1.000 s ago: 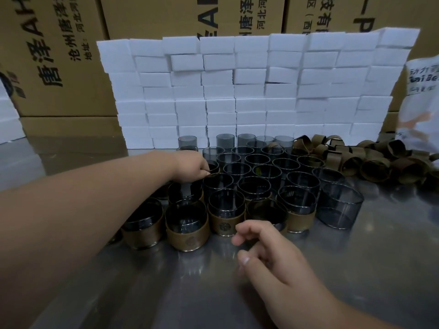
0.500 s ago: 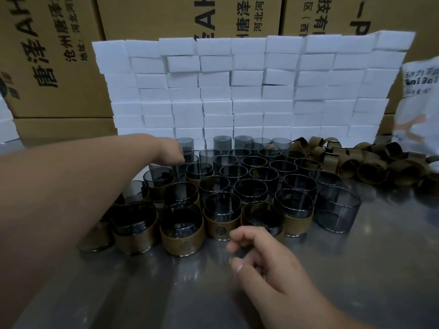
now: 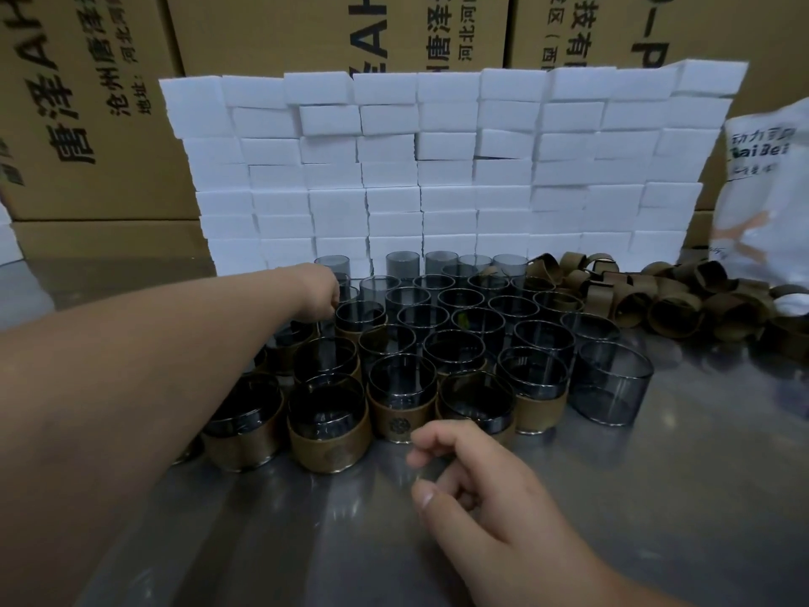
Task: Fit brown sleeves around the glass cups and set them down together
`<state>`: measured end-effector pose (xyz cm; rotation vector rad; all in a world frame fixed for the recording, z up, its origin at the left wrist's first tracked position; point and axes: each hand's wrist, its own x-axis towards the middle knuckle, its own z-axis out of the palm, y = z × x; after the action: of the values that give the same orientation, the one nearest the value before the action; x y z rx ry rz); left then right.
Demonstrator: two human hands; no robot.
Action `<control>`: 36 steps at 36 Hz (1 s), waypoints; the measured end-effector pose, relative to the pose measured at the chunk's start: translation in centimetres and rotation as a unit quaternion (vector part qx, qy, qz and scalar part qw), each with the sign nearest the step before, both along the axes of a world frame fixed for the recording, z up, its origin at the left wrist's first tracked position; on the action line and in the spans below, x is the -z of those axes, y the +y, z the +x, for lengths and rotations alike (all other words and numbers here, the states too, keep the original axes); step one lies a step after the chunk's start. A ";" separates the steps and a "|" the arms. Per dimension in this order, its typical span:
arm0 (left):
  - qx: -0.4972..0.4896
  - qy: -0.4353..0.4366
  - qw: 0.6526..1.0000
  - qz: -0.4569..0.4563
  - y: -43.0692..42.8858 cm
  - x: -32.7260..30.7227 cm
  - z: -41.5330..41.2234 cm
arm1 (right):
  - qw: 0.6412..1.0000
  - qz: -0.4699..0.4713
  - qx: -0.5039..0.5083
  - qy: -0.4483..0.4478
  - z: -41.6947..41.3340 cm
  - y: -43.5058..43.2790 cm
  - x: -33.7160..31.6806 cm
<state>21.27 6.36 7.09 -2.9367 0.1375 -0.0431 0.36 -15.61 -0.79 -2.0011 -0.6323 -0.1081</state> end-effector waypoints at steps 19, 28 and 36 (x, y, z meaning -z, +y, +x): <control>0.011 -0.401 0.802 -0.443 -3.8 -2.6 -5.4 | 0.995 -0.013 -0.005 -0.096 -0.4 0.0 0.2; 0.089 -0.397 0.634 -0.657 -9.8 0.8 -11.9 | 0.968 0.063 0.024 -0.242 -1.0 -0.6 -1.8; 0.146 -0.409 0.687 -0.583 -10.5 3.5 -14.2 | 0.941 0.067 0.180 -0.279 3.8 -5.7 -6.4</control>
<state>7.08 -4.10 3.58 -3.4927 0.6115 -2.2007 4.12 -21.27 5.61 -1.9335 -0.5773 -0.9408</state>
